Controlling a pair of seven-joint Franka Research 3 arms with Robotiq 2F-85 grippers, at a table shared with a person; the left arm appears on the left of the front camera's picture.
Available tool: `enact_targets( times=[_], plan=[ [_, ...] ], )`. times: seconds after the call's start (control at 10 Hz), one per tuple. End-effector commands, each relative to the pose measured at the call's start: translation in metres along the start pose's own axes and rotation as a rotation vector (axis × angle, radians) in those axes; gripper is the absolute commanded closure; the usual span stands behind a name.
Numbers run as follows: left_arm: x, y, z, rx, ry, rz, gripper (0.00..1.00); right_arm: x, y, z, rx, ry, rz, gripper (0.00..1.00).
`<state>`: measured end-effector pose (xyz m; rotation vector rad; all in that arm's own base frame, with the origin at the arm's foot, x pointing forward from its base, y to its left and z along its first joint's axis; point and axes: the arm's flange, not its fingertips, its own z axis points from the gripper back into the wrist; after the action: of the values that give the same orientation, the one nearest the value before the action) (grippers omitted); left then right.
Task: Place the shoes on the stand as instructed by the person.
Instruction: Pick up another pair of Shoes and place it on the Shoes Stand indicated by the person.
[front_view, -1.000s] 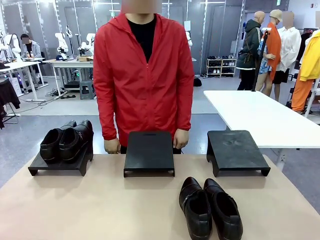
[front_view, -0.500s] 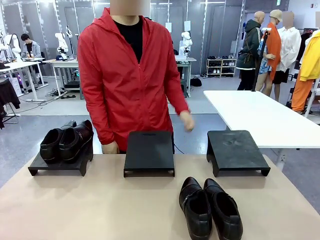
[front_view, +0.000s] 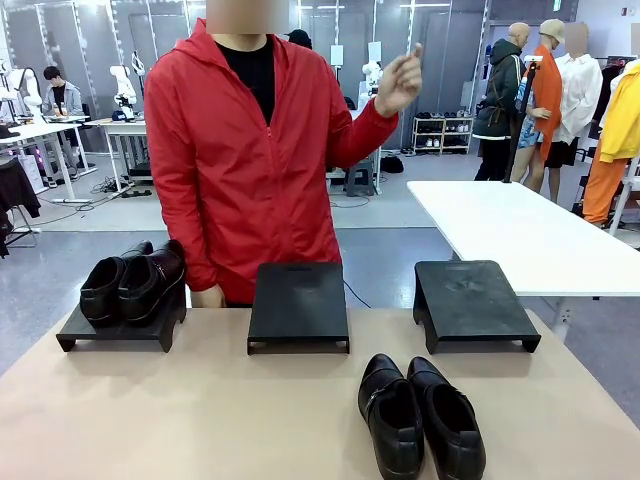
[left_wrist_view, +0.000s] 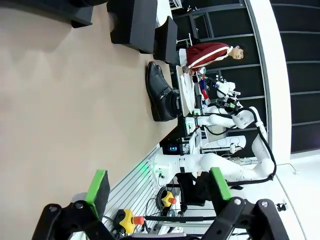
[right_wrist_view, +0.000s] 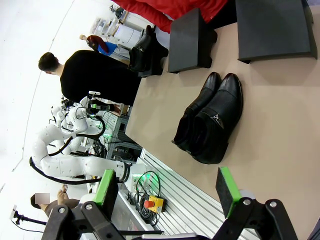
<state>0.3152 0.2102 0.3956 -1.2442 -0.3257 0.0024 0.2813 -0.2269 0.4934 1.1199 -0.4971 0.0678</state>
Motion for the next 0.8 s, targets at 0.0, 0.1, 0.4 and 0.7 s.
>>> enact_targets(
  times=[0.0,0.1,0.4,0.7],
  plan=[
    [-0.0031,-0.0009,0.0008,-0.005,0.009,-0.008,0.0,0.0008,0.001,0.0021,0.013,-0.008,0.022,0.0],
    [-0.0031,-0.0009,0.0008,-0.005,0.009,-0.008,0.0,0.0008,0.001,0.0021,0.013,-0.008,0.022,0.0],
    [-0.0031,-0.0009,0.0008,-0.005,0.009,-0.008,0.0,0.0008,0.001,0.0021,0.013,-0.008,0.022,0.0],
    [-0.0031,-0.0009,0.0008,-0.005,0.009,-0.008,0.0,0.0008,0.001,0.0021,0.013,-0.008,0.022,0.0]
  ],
)
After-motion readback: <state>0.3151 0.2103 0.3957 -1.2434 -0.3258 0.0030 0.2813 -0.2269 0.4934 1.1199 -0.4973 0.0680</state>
